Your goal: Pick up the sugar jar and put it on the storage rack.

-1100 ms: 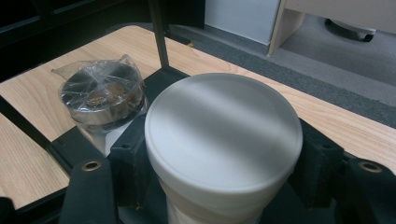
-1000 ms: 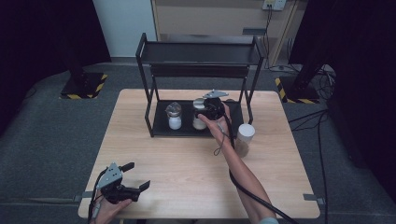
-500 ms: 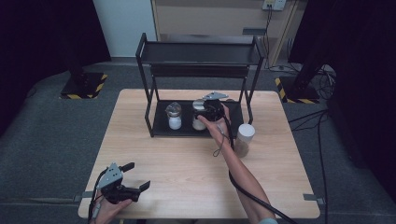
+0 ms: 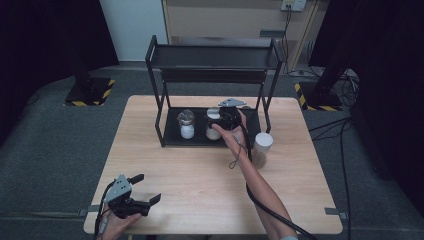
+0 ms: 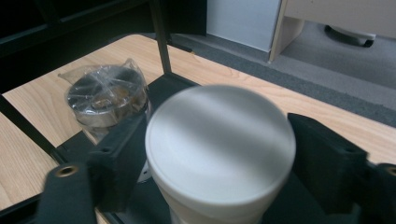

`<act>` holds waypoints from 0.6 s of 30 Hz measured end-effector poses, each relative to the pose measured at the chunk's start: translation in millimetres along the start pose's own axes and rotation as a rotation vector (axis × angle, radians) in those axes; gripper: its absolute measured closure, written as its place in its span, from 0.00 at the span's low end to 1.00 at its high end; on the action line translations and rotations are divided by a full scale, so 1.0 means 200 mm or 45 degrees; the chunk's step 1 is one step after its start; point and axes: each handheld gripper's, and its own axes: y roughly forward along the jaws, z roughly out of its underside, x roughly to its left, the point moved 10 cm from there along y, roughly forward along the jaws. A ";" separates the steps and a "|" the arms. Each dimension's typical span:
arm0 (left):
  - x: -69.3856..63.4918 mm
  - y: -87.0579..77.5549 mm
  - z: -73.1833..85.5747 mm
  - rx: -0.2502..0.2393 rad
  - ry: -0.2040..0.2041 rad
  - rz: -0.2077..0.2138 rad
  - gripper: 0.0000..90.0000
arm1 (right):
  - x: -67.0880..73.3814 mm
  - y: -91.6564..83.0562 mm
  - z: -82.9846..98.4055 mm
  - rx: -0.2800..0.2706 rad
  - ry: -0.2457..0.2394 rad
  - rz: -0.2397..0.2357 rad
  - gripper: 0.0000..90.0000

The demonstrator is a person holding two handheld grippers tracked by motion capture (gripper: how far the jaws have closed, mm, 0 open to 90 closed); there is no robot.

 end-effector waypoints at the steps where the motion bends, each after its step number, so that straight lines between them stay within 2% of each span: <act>1: 0.00 0.00 0.00 0.000 0.001 0.000 0.02 | 0.00 -0.01 -0.01 -0.001 -0.011 0.000 0.19; 5: 0.00 0.00 0.00 -0.001 0.001 0.001 0.02 | 0.00 -0.05 -0.05 -0.013 -0.015 -0.018 0.12; 7: 0.00 0.00 0.00 -0.001 0.001 0.001 0.02 | 0.00 -0.07 -0.07 -0.020 -0.005 -0.036 0.12; 13: 0.00 0.00 0.00 0.001 0.005 0.004 0.02 | 0.00 -0.16 -0.13 -0.023 -0.042 -0.054 0.11; 18: -0.01 0.00 0.00 0.001 0.007 0.004 0.02 | 0.01 -0.26 -0.18 -0.023 -0.049 -0.082 0.10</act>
